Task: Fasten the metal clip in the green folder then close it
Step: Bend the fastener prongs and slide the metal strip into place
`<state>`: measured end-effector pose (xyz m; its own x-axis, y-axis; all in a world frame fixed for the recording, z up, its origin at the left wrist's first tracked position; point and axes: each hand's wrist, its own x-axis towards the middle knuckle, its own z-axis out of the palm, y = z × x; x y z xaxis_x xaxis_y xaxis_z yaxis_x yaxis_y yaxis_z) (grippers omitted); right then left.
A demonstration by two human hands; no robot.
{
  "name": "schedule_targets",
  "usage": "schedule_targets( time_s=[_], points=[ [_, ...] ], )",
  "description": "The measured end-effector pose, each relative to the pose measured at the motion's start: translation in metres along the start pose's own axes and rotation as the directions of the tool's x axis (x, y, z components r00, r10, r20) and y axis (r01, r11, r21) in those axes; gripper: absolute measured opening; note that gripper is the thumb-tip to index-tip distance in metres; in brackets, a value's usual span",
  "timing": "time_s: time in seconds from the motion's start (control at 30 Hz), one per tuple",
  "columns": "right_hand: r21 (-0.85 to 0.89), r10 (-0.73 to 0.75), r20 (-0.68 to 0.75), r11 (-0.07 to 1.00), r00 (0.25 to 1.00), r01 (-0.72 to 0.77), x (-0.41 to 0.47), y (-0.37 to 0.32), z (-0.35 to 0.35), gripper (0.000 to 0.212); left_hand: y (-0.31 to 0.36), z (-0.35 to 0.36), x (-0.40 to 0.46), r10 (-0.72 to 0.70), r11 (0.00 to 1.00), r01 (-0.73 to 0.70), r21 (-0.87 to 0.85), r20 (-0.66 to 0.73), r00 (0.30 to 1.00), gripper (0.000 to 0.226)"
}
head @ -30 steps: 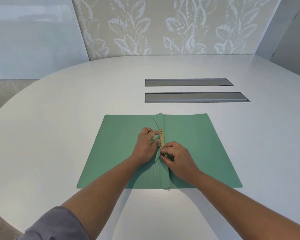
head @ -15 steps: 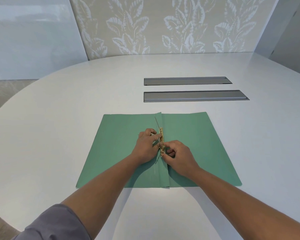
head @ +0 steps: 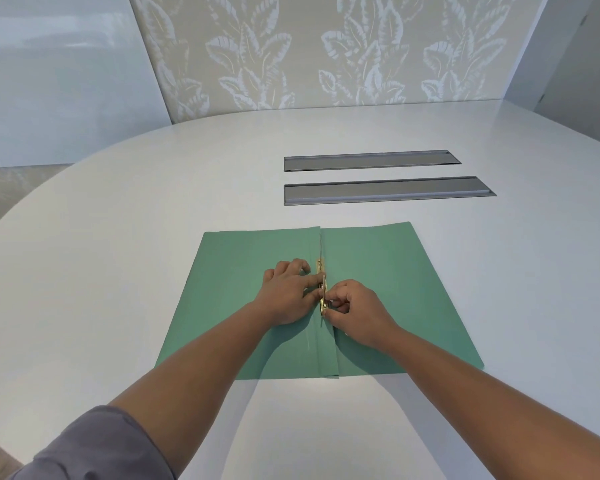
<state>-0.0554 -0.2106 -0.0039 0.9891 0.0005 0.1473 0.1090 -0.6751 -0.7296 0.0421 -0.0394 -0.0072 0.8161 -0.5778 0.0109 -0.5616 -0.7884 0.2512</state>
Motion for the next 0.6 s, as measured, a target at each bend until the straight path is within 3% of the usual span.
schedule_targets(
  time_s=[0.23, 0.3, 0.4, 0.6],
  points=[
    [0.221, 0.156, 0.006, 0.963, 0.988, -0.153, 0.0014, -0.002, -0.0025, 0.029, -0.0033, 0.0092, -0.0052, -0.002, 0.999, 0.002, -0.036, -0.021, 1.0, 0.054],
    [0.276, 0.166, 0.022, 0.947, 0.986, -0.166, 0.0023, -0.0041, -0.0028, 0.026, -0.0044, 0.0097, -0.0044, -0.024, 0.998, 0.023, -0.061, -0.014, 1.0, 0.056],
    [0.305, 0.161, 0.01, 0.939, 0.987, -0.157, 0.0028, -0.0066, -0.0016, 0.006, -0.0061, 0.0095, -0.0033, -0.049, 0.994, 0.048, -0.098, -0.003, 0.999, 0.061],
    [0.337, 0.252, -0.051, 0.915, 0.967, -0.221, 0.0062, -0.0072, -0.0006, 0.021, -0.0064, 0.0107, -0.0014, -0.061, 0.992, 0.059, -0.114, -0.009, 0.998, 0.062]
  ],
)
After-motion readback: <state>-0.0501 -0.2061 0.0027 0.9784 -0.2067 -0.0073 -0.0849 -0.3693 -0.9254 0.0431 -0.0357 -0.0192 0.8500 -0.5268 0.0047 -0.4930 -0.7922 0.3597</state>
